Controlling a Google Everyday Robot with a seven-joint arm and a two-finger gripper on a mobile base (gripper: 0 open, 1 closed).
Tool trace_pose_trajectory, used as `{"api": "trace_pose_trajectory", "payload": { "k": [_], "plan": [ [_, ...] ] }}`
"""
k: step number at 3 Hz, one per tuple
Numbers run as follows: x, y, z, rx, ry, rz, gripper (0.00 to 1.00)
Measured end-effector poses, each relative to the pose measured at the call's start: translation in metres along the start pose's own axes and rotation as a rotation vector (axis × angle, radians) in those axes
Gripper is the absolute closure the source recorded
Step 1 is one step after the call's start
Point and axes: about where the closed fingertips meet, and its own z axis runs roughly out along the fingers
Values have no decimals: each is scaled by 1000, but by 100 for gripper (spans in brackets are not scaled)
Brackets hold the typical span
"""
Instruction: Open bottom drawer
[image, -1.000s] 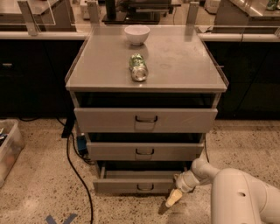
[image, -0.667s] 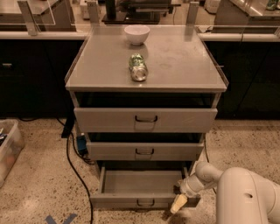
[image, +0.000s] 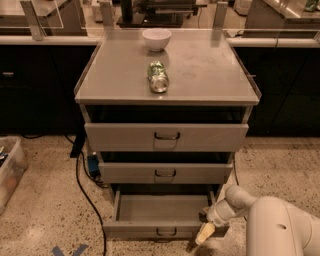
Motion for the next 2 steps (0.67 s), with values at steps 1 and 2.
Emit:
{"api": "trace_pose_trajectory", "payload": {
  "k": [1, 2],
  "plan": [
    [22, 9, 8, -101, -71, 49, 0],
    [29, 11, 3, -114, -69, 61, 0]
  ]
}}
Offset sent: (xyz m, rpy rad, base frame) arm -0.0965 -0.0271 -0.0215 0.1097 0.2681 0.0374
